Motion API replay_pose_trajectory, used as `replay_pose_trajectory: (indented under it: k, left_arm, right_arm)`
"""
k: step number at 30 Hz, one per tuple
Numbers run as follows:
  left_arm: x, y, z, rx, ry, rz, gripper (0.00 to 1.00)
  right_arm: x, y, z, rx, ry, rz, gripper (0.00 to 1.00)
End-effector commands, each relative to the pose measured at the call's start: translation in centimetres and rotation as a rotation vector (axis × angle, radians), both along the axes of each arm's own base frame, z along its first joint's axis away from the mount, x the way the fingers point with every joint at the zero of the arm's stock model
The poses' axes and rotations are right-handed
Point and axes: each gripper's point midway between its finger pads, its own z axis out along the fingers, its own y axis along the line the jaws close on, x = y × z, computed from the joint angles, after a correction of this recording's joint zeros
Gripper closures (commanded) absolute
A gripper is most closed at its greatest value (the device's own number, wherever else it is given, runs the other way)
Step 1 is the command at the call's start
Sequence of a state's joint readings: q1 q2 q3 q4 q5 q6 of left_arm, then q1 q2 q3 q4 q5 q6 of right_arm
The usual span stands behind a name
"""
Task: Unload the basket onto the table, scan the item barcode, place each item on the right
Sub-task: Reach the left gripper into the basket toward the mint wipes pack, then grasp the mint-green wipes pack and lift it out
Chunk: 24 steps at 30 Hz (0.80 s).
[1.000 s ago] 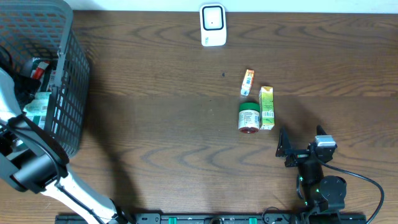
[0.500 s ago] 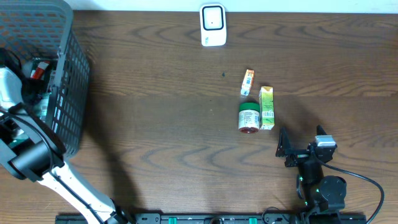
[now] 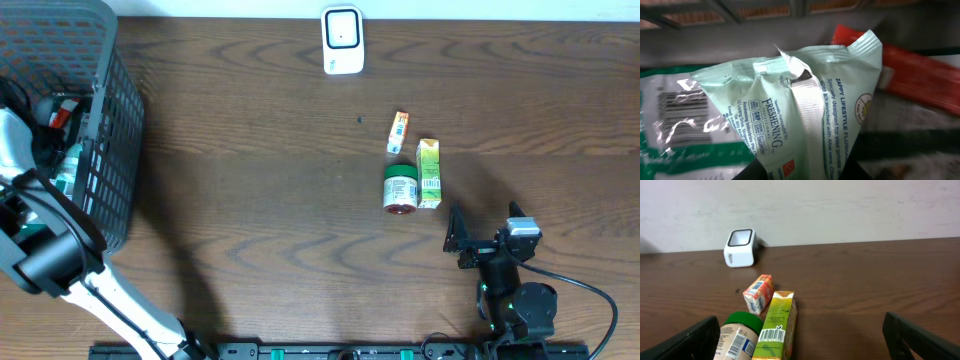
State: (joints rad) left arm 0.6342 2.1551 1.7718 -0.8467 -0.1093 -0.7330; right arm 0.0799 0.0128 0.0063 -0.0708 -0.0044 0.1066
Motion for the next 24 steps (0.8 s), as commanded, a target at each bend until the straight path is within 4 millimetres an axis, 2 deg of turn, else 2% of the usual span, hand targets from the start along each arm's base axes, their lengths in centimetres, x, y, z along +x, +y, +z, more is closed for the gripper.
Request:
replay_pose_trajectory:
  k: [1, 5, 8, 10, 11, 13, 14, 16, 19, 24]
  left_arm:
    - [0.1, 0.5, 9.0, 0.125, -0.161, 0.005, 0.73]
    - [-1.1, -0.9, 17.2, 0.224, -0.3, -0.003, 0.73]
    - [-1.4, -4.2, 22.4, 0.224, -0.431, -0.077, 0.73]
    - [-1.2, -7.6, 25.4, 0.198, -0.524, -0.193, 0.73]
    - [-1.1, -9.9, 26.9, 0.18, -0.57, -0.279, 0.73]
    - [-1.2, -13.8, 28.6, 0.144, -0.62, -0.405, 0.73]
    - [-1.7, -17.9, 29.5, 0.097, -0.64, -0.52, 0.73]
    - [-2.1, -22.0, 29.6, 0.058, -0.627, -0.641, 0.72]
    - [-2.2, -27.5, 28.7, 0.014, -0.577, -0.842, 0.72]
    - [-2.2, -36.0, 25.0, -0.082, -0.464, -1.12, 0.72]
  right_arm:
    - [0.0, 0.2, -0.1, 0.012, 0.003, 0.007, 0.01]
    - [0.0, 0.2, -0.1, 0.012, 0.003, 0.007, 0.01]
    - [0.0, 0.2, -0.1, 0.012, 0.003, 0.007, 0.01]
    - [0.0, 0.2, 0.0, 0.012, 0.002, 0.007, 0.01]
    - [0.0, 0.2, -0.1, 0.012, 0.002, 0.007, 0.01]
    - [0.0, 0.2, -0.1, 0.012, 0.003, 0.007, 0.01]
    - [0.0, 0.2, -0.1, 0.012, 0.003, 0.007, 0.01]
    - [0.0, 0.2, -0.1, 0.012, 0.003, 0.007, 0.01]
    - [0.0, 0.2, -0.1, 0.012, 0.003, 0.007, 0.01]
    - [0.0, 0.2, -0.1, 0.012, 0.003, 0.007, 0.01]
